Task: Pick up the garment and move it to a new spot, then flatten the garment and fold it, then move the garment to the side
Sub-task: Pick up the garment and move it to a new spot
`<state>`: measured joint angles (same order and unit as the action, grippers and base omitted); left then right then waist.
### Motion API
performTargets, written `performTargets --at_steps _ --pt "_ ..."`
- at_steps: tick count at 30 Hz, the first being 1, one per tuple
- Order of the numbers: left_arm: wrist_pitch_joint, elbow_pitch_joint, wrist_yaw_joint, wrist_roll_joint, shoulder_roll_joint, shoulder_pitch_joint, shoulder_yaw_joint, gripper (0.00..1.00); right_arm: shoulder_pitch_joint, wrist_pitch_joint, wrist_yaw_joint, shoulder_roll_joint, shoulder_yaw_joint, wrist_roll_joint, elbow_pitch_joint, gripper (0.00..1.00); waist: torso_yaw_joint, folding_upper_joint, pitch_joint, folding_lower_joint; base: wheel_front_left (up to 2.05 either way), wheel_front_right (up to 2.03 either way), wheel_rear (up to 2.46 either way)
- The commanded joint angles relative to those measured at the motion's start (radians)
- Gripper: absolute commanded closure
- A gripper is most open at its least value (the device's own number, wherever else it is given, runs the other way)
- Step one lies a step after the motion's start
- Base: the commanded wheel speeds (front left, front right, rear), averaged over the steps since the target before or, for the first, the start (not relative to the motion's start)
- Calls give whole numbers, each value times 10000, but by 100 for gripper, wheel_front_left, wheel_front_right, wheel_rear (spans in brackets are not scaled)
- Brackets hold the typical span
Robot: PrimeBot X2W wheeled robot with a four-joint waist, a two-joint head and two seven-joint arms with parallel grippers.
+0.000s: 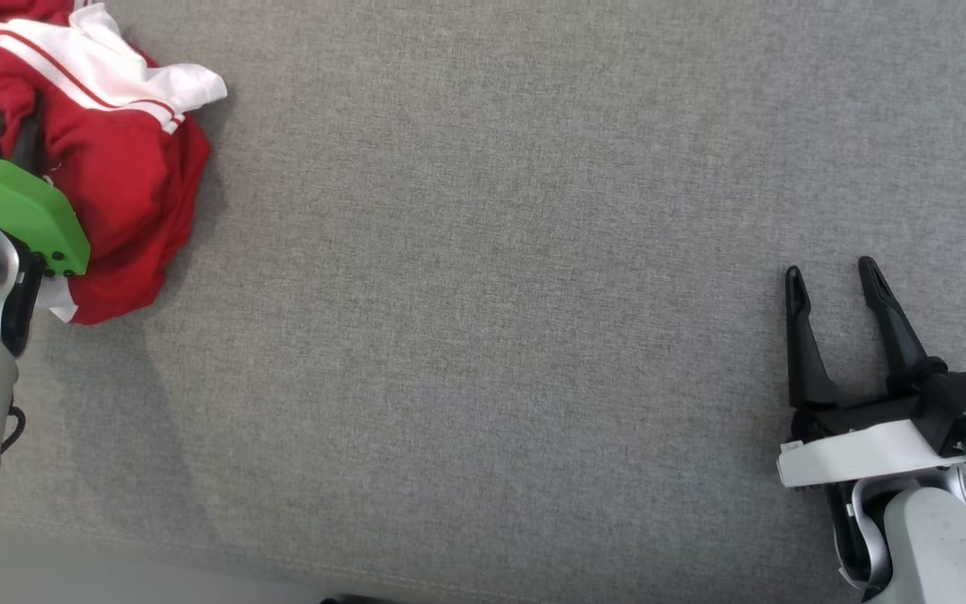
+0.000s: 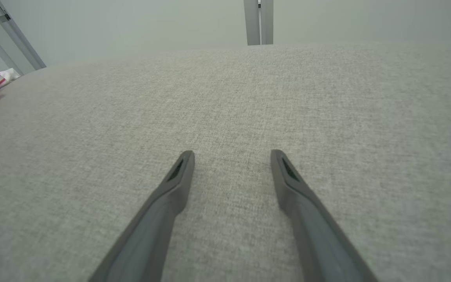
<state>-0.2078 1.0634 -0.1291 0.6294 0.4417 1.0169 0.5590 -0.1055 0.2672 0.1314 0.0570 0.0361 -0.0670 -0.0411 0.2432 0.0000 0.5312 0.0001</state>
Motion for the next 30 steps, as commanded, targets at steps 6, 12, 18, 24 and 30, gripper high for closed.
performTargets --at_steps 6,12,18,24,30 --pt "-588 -1116 -6 -301 372 117 274 100 335 -34 -11 -59 -134 -450 -562 0 -116 0 -1707 -1 0 0 0" --pt "-577 -2875 -5 -723 555 -865 132 100 687 -27 -11 -64 -707 -1374 -933 0 -727 0 -3333 -1 0 0 0" --pt "-526 -4235 -5 -460 687 -1399 749 100 1038 -27 -11 -66 -1055 -1947 -1135 0 -1763 0 -4588 -1 0 0 0" --pt "-98 -5819 -5 12 625 -1350 1053 100 1353 -27 -10 -57 -1101 -2169 -1150 0 -2947 0 -5282 -1 0 0 0" --pt "558 -6940 -2 337 288 -973 1366 100 1327 -25 -10 -53 -963 -2487 -1133 0 -3979 0 -5300 -1 0 0 0"
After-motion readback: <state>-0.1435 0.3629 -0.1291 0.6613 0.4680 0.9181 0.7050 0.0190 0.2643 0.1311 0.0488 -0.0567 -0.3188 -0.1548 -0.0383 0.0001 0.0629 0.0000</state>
